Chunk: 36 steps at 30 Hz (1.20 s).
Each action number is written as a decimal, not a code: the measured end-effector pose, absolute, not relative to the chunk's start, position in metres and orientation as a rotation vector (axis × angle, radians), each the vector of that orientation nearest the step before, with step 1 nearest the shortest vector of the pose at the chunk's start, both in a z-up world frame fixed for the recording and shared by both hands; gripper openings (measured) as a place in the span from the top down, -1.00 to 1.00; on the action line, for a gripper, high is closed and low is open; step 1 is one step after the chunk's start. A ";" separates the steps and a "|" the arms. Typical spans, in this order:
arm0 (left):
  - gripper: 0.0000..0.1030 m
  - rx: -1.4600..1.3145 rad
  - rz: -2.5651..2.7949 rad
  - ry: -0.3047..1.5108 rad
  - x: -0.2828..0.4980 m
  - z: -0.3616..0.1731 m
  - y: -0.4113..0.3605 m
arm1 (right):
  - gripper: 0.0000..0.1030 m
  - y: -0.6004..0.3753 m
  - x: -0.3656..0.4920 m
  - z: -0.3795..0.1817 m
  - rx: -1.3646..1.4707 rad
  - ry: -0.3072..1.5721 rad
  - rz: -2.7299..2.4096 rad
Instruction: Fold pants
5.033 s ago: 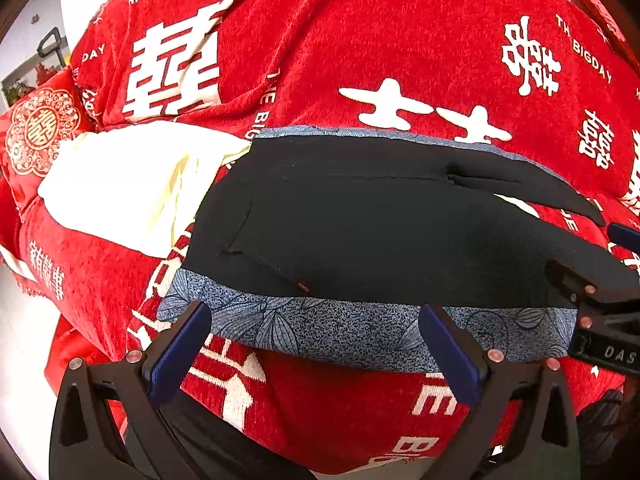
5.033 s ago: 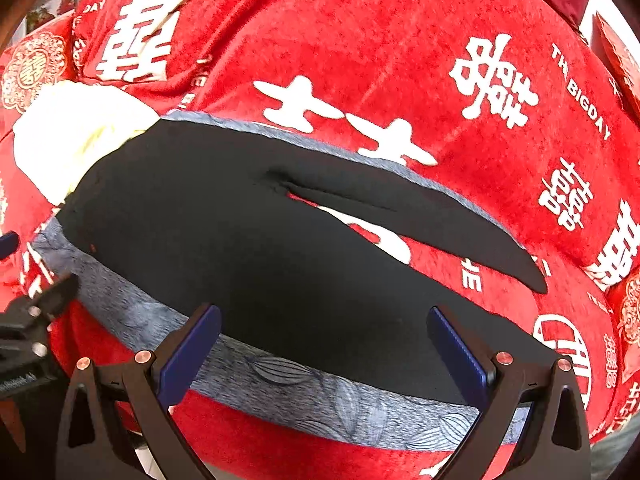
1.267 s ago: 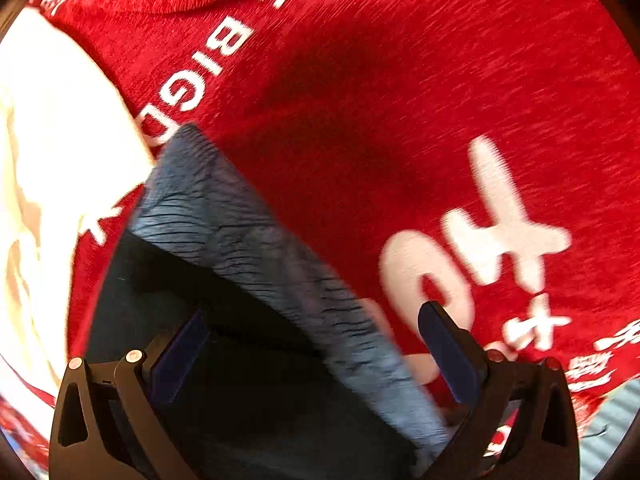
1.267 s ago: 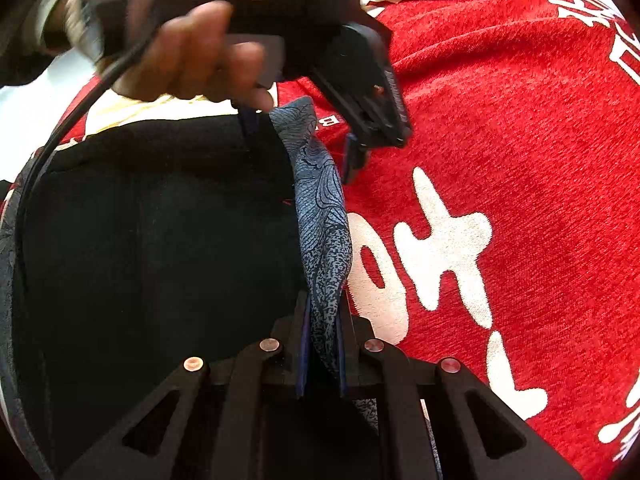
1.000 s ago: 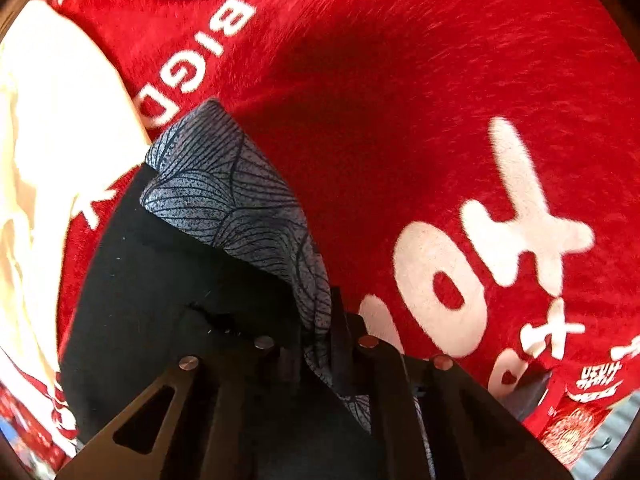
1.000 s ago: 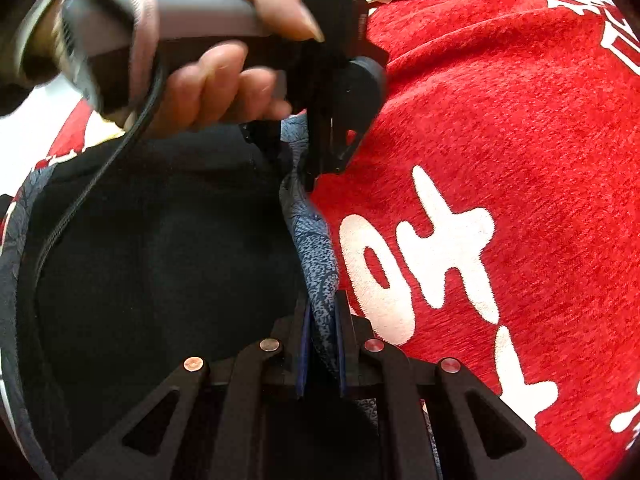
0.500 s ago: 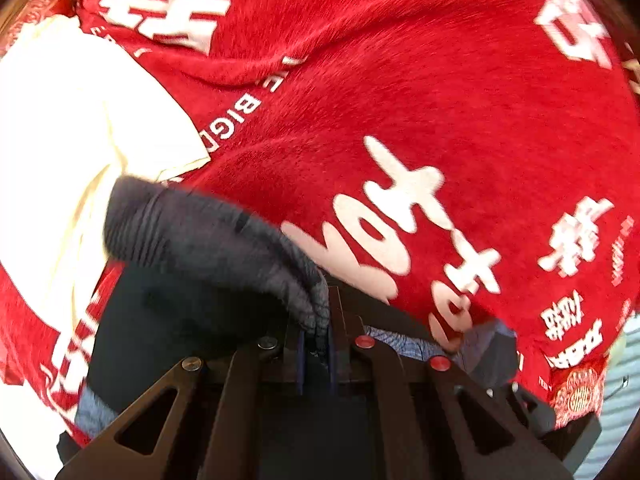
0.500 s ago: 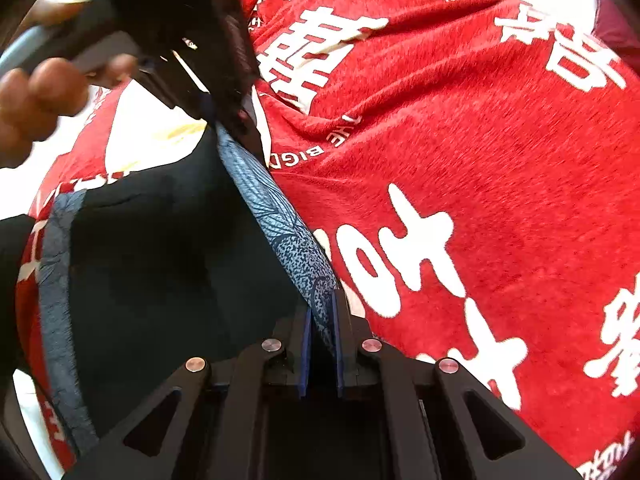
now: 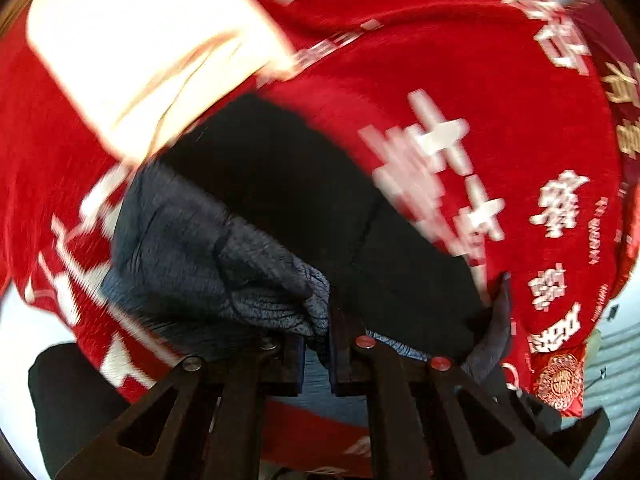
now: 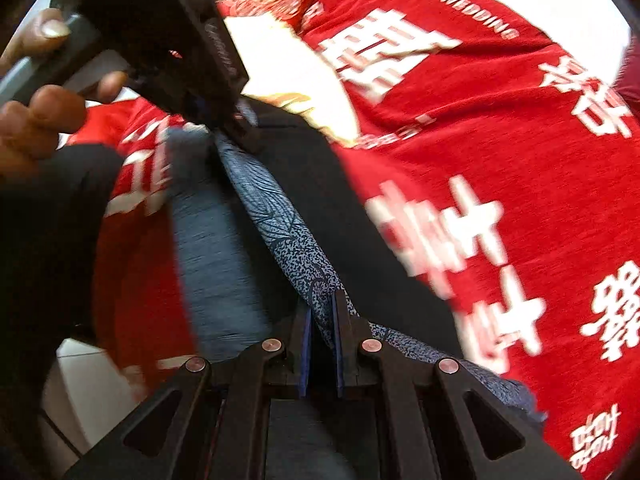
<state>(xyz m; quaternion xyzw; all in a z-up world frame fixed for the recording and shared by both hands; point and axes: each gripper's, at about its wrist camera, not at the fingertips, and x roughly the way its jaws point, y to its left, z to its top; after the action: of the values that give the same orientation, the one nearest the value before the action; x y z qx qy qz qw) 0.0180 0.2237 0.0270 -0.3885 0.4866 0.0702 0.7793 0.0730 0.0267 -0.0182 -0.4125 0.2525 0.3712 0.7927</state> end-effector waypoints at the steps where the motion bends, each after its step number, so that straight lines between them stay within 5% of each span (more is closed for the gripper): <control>1: 0.82 -0.874 0.148 1.072 0.016 0.016 0.227 | 0.80 0.033 0.068 -0.029 -0.896 0.565 0.801; 10: 0.82 -0.827 0.072 0.979 -0.004 0.047 0.222 | 0.91 0.043 0.036 -0.027 -0.855 0.596 0.763; 17: 0.81 -1.071 0.047 1.057 -0.013 -0.010 0.247 | 0.90 0.045 0.032 -0.046 -0.853 0.714 0.740; 22: 0.65 -0.882 0.097 1.067 -0.015 0.012 0.234 | 0.89 0.036 0.039 -0.028 -0.702 0.764 0.771; 23: 0.60 -0.854 0.112 1.072 -0.015 0.017 0.232 | 0.82 0.037 0.043 -0.025 -0.681 0.770 0.770; 24: 0.56 -0.835 0.126 1.069 -0.018 0.023 0.231 | 0.31 0.037 0.049 -0.022 -0.658 0.766 0.755; 25: 0.46 -0.822 0.134 1.061 -0.020 0.030 0.230 | -0.76 0.038 0.054 -0.020 -0.640 0.761 0.737; 26: 0.31 -0.797 0.146 1.041 -0.026 0.041 0.231 | -1.00 0.037 0.060 -0.017 -0.607 0.751 0.710; 28: 0.02 -0.754 0.167 1.000 -0.037 0.057 0.234 | -0.97 0.030 0.069 -0.008 -0.508 0.737 0.709; 36: -0.09 -0.708 0.037 0.930 0.026 0.082 0.227 | -0.97 0.014 0.122 -0.027 -0.382 0.887 0.532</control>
<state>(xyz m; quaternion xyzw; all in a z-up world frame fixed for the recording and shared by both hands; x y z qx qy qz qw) 0.0259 0.2275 0.0818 -0.3341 0.4388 0.0176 0.8340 0.1216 0.0136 -0.0271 -0.1817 0.4214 0.2528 0.8518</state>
